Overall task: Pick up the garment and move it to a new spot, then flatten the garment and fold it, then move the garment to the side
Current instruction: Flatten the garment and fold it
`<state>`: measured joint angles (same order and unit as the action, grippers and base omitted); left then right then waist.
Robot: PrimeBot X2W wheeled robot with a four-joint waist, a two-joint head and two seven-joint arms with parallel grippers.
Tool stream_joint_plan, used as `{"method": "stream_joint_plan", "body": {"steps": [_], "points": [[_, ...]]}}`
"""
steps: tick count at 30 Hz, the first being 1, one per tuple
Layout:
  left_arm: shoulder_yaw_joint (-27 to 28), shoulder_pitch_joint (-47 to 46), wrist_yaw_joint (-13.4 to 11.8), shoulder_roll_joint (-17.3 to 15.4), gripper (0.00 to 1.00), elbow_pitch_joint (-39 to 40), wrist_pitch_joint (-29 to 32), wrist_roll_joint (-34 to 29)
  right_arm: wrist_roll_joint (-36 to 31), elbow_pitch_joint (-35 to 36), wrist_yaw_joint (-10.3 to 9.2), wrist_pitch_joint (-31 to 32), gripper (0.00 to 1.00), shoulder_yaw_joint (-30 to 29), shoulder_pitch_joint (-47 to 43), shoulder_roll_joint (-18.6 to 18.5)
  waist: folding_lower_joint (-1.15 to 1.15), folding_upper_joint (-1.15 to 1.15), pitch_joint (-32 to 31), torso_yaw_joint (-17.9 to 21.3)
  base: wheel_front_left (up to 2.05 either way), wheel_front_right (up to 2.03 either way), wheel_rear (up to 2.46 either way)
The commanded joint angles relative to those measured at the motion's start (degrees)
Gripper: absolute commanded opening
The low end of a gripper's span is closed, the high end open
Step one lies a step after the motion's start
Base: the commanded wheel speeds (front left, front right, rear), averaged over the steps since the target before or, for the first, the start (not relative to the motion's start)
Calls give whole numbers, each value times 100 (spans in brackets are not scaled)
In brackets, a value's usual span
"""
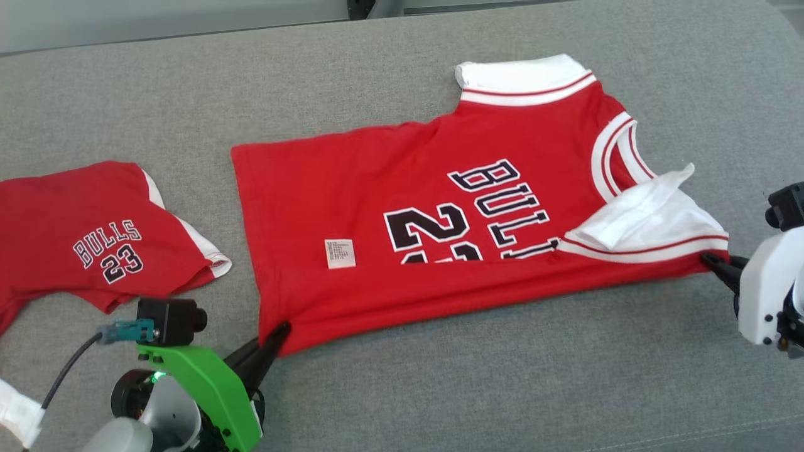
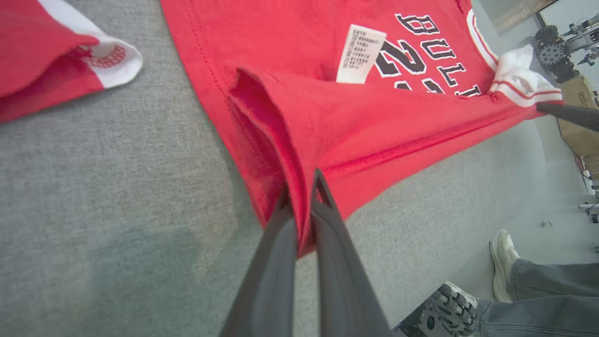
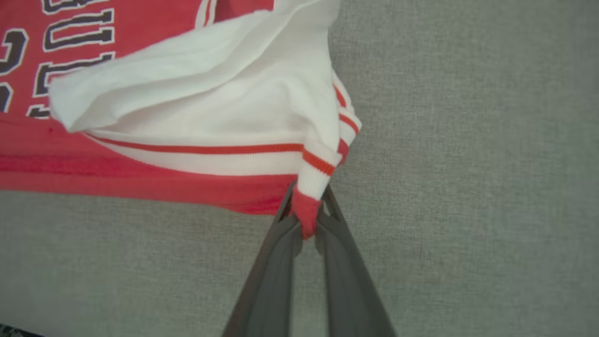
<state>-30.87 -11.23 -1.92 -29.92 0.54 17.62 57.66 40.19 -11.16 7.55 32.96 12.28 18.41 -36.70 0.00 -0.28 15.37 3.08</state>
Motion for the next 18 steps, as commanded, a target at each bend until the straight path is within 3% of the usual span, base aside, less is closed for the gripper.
{"method": "stream_joint_plan", "body": {"steps": [1, 6, 11, 13, 14, 15, 16, 17, 18], "points": [[63, 266, -85, -165, 0, 299, 46, 121, 115, 150, -12, 229, 0, -104, -285, -145, 0, 28, -55, 55, 0, 0, 0], [168, 814, -280, -404, 0, 986, 78, 278, 236, 534, -12, 649, 0, -382, -812, -219, 0, 28, -41, 100, 0, 0, 0], [83, 1384, -459, -508, 0, 1214, 67, 336, 47, 540, -12, 828, 0, -543, -1265, 133, 0, 28, 46, 135, 0, 0, 0], [73, 1474, -516, -407, 0, 1143, -14, 350, -87, 487, -12, 812, 0, -555, -1321, 268, 0, 28, 73, 124, 0, 0, 0], [110, 1497, -541, -343, 25, 1099, -91, 380, -206, 442, -12, 698, 0, -603, -1312, 327, 0, 28, 88, 116, 0, 0, 0], [147, 1494, -577, -310, 81, 1036, -157, 373, -332, 409, -12, 568, 0, -626, -1281, 384, 0, 28, 104, 109, 0, 0, 0], [153, 1465, -588, -307, 100, 962, -185, 315, -456, 380, -13, 472, 43, -611, -1257, 428, 0, 28, 119, 103, 0, 0, 0], [136, 1364, -592, -323, 100, 896, -228, 216, -579, 331, -10, 397, 100, -541, -1229, 462, 0, 28, 138, 97, 0, 0, 0], [134, 1327, -596, -349, 100, 888, -220, 166, -617, 344, -6, 370, 100, -530, -1207, 458, 0, 28, 146, 96, 0, 0, 0]]}}
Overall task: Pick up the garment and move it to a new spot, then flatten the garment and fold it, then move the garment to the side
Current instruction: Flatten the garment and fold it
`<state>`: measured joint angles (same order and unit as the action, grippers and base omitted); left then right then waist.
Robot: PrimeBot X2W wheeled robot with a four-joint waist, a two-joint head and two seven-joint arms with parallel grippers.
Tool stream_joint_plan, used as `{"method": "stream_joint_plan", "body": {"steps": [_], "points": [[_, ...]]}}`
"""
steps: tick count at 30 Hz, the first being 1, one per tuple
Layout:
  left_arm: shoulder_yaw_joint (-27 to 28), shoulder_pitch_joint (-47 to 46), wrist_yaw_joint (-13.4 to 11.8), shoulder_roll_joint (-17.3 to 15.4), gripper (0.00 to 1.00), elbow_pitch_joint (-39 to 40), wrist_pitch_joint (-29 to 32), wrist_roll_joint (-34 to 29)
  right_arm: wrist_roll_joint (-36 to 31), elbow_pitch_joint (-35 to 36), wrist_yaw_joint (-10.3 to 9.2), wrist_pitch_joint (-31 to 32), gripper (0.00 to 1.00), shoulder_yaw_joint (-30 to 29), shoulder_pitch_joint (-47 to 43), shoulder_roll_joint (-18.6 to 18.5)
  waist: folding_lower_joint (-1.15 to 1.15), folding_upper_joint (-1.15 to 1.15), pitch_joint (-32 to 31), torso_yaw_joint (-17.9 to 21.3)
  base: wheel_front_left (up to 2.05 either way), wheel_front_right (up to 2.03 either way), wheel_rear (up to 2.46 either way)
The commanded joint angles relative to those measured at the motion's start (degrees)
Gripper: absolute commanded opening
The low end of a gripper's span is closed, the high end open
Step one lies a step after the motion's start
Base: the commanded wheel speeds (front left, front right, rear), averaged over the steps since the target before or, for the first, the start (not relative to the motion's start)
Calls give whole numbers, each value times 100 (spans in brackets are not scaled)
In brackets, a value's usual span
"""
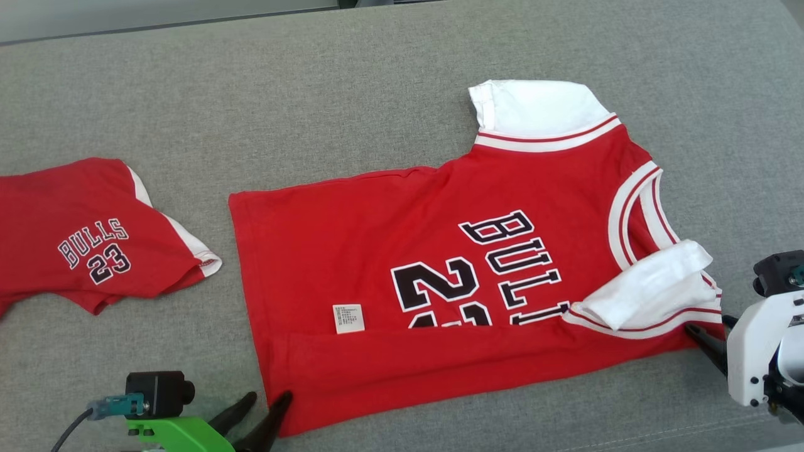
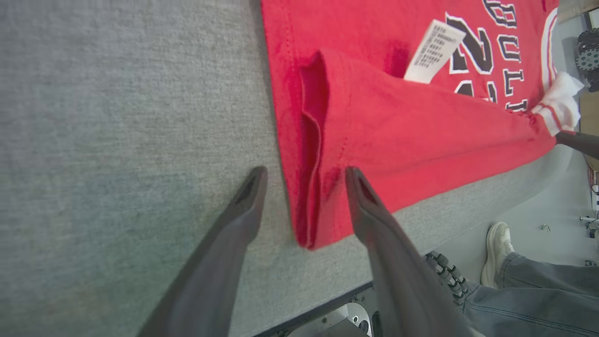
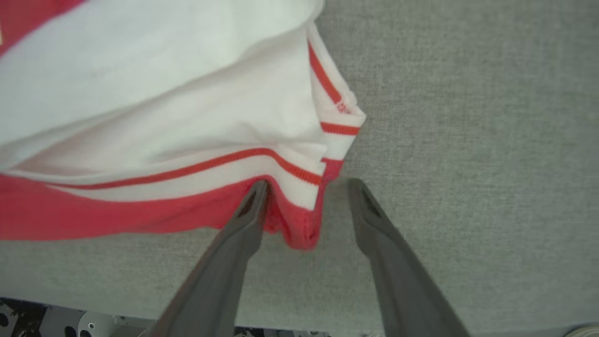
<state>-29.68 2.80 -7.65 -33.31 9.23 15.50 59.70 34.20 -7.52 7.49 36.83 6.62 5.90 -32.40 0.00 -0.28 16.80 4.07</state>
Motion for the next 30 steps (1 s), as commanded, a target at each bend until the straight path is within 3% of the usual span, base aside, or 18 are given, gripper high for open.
{"method": "stream_joint_plan", "body": {"steps": [1, 6, 10, 20, 24, 30], "points": [[21, -96, -33, -73, 100, 29, 1, -95, -20, 34, 0, -23, 100, 40, 71, 4, 0, 28, 14, 1, 0, 0, 0], [245, -169, -123, -502, 100, 395, 24, -229, 141, 676, -2, -99, 100, -263, 499, -269, 0, 28, 145, 30, 0, 0, 0], [488, -781, -68, -644, 100, 527, 189, -247, -183, 844, -1, -175, 100, -455, 1201, -295, 0, 28, 405, -63, 0, 0, 0], [-151, -3552, 369, 265, 100, -1085, 983, -716, -1151, -592, -1, -618, 100, -18, 3783, 659, 0, 28, 1563, -567, 0, 0, 0], [-431, -4013, 621, 515, 100, -1721, 1113, -853, -1371, -1355, -2, -697, 100, 295, 4353, 880, 0, 28, 1700, -702, 0, 0, 0], [-646, -4198, 870, 760, 100, -2276, 1130, -839, -1509, -2061, -2, -843, 100, 440, 4673, 841, 0, 28, 1690, -846, 0, 0, 0]]}}
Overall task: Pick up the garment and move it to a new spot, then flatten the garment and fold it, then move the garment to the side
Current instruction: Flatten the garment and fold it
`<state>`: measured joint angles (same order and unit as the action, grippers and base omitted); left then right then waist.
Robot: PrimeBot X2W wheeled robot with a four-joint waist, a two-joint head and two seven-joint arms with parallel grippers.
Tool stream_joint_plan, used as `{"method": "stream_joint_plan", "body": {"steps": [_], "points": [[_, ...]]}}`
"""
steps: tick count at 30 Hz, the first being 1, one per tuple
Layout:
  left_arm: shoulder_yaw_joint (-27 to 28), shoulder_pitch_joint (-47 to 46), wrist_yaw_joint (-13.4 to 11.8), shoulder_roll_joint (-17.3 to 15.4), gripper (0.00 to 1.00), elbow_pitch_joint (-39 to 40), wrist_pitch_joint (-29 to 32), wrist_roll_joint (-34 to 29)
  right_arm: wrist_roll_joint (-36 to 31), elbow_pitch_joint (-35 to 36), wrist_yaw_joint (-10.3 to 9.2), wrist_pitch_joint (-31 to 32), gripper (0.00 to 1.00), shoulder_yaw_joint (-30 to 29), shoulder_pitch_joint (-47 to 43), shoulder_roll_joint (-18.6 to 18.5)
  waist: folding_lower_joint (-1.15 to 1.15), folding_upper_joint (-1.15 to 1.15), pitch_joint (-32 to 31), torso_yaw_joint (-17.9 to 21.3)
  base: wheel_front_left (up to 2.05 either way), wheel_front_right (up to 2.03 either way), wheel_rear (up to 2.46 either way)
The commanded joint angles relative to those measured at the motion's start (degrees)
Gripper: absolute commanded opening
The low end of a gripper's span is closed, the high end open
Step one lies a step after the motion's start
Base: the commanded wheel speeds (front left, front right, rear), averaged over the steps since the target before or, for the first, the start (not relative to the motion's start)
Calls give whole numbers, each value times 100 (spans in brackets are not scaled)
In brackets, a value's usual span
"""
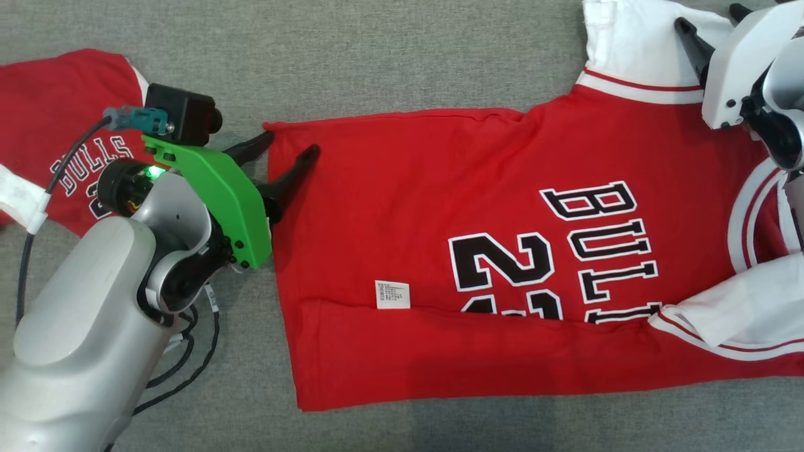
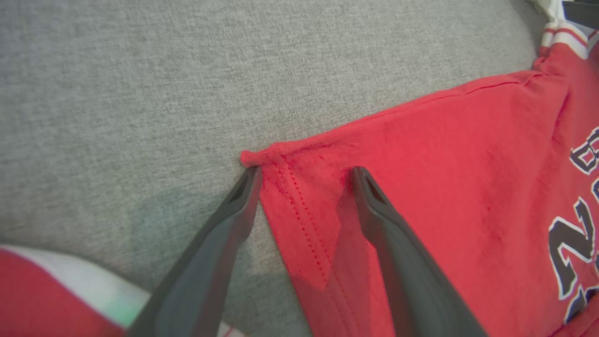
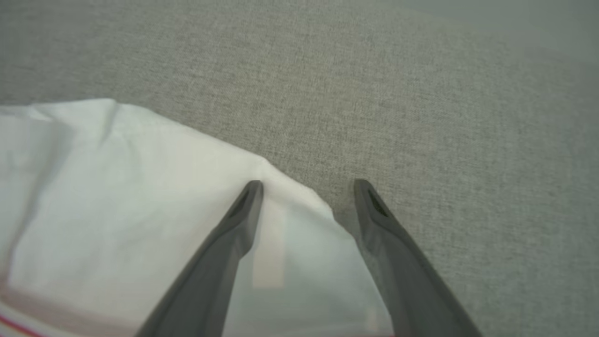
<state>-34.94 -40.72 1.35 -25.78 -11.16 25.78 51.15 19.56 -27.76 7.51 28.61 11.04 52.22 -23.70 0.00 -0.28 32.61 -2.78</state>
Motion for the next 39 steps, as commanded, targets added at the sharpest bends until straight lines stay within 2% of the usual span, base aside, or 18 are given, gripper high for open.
{"method": "stream_joint_plan", "body": {"steps": [1, 6, 7, 8, 9, 12, 20, 28, 39], "points": [[-148, 125, 14, 76, 100, -328, 113, 49, -67, -163, -5, -27, 100, 0, 67, -41, 0, 28, 101, -175, 0, 0, 0], [-361, 14, 239, 305, 100, -647, 277, 126, 94, -647, 0, 57, 100, 112, 81, 36, 0, 28, 64, -174, 0, 0, 0], [-390, 4, 277, 331, 45, -680, 303, 158, 168, -685, 8, 85, 65, 166, 81, 66, 0, 28, 60, -154, 0, 0, 0], [-427, 5, 324, 372, 22, -702, 326, 206, 235, -701, 9, 92, 11, 242, 85, 72, 0, 28, 51, -133, 0, 0, 0], [-473, 20, 380, 406, 0, -713, 354, 263, 320, -706, 9, 85, 0, 306, 68, 80, 0, 28, 32, -107, 0, 0, 0], [-536, 116, 491, 450, 0, -691, 383, 417, 597, -701, 5, 120, 0, 460, 3, 21, 0, 28, -63, -26, 0, 0, 0], [-512, 220, 552, 361, 0, -734, 247, 567, 1180, -509, -2, 46, 0, 707, -72, -206, 0, 28, -342, 150, 0, 0, 0], [-202, 191, 353, 163, 0, -767, -506, 272, 1427, -258, -2, -897, 0, 871, -233, -370, 0, 28, -705, 235, 0, 0, 0], [-100, 593, 100, -18, 0, -378, -1275, -83, 1663, 369, -3, -2222, 0, 943, -932, -892, 0, 28, -1216, 361, 0, 0, 0]]}}
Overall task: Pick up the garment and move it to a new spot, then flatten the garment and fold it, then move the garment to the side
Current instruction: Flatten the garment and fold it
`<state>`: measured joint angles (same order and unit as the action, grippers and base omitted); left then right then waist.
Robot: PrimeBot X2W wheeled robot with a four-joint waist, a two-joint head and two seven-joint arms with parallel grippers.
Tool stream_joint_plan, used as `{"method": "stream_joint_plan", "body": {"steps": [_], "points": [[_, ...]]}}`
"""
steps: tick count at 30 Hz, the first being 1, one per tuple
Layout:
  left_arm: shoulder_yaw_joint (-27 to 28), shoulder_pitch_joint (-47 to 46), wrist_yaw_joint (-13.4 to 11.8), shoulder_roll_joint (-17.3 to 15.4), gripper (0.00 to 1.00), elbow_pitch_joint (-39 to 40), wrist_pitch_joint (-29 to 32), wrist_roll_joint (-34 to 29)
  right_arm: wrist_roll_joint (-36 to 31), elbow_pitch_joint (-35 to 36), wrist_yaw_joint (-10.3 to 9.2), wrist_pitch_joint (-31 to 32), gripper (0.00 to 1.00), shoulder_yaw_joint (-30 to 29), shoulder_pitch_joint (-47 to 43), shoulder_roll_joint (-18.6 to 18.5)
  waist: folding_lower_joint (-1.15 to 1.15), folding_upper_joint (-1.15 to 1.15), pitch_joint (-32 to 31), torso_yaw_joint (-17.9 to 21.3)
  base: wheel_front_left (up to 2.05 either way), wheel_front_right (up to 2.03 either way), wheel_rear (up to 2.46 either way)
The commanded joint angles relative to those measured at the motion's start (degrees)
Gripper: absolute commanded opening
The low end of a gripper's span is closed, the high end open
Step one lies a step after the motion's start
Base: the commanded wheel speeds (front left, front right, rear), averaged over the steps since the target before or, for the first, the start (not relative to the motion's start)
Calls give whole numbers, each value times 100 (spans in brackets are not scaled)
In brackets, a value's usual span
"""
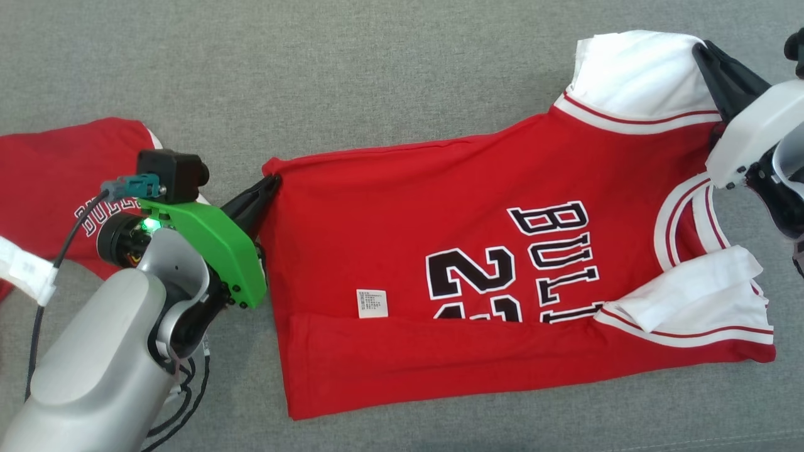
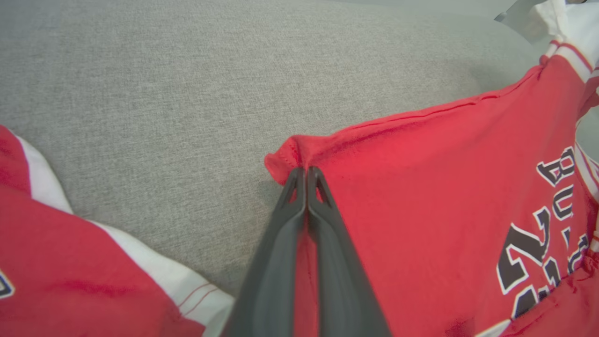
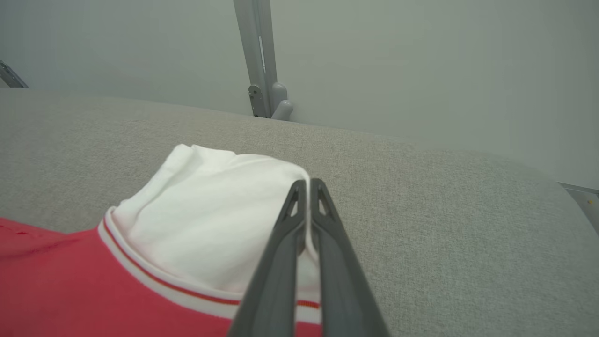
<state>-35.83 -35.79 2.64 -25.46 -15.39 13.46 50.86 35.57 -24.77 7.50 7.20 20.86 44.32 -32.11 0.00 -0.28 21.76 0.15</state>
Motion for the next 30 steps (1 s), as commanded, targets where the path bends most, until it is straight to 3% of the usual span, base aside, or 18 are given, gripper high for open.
{"method": "stream_joint_plan", "body": {"steps": [1, 4, 9, 12, 16, 24, 25, 26, 28, 29, 30], "points": [[-23, 170, -68, -75, 0, 157, -102, -97, 108, 176, -3, -174, 0, -80, -272, -100, 0, 28, -178, 80, 0, 0, 0], [-19, 391, -155, -159, 0, 401, -221, -158, 171, 449, -2, -330, 0, -122, -599, -161, 0, 28, -277, 123, 0, 0, 0], [88, 1343, -504, -400, 0, 1277, -523, -58, 211, 1259, -2, -561, 0, -358, -1720, -220, 0, 28, -510, 278, 0, 0, 0], [188, 2027, -792, -551, 0, 1734, -758, 10, 157, 1692, -2, -618, 0, -668, -2477, -133, 0, 28, -587, 362, 0, 0, 0], [247, 2811, -998, -475, 0, 2049, -1053, 234, 100, 2076, -2, -622, 0, -982, -3386, 128, 0, 28, -636, 424, 0, 0, 0], [139, 3303, -1043, -171, 0, 1576, -1414, 328, -437, 1444, -2, -759, 0, -765, -3862, 583, 0, 28, -725, 464, 0, 0, 0], [149, 3300, -1052, -163, 0, 1554, -1417, 335, -523, 1381, -2, -811, 22, -747, -3836, 576, 0, 28, -740, 453, 0, 0, 0], [178, 3291, -1083, -173, 0, 1535, -1461, 316, -594, 1352, -2, -869, 99, -716, -3818, 562, 0, 28, -750, 443, 0, 0, 0], [191, 3270, -1117, -199, 70, 1508, -1508, 266, -578, 1315, -2, -890, 100, -732, -3843, 534, 0, 28, -782, 409, 0, 0, 0], [200, 3251, -1115, -213, 100, 1517, -1550, 222, -539, 1343, -2, -870, 100, -778, -3875, 487, 0, 28, -802, 388, 0, 0, 0], [213, 3243, -1111, -222, 100, 1546, -1630, 173, -498, 1389, -3, -859, 100, -876, -3907, 447, 0, 28, -829, 373, 0, 0, 0]]}}
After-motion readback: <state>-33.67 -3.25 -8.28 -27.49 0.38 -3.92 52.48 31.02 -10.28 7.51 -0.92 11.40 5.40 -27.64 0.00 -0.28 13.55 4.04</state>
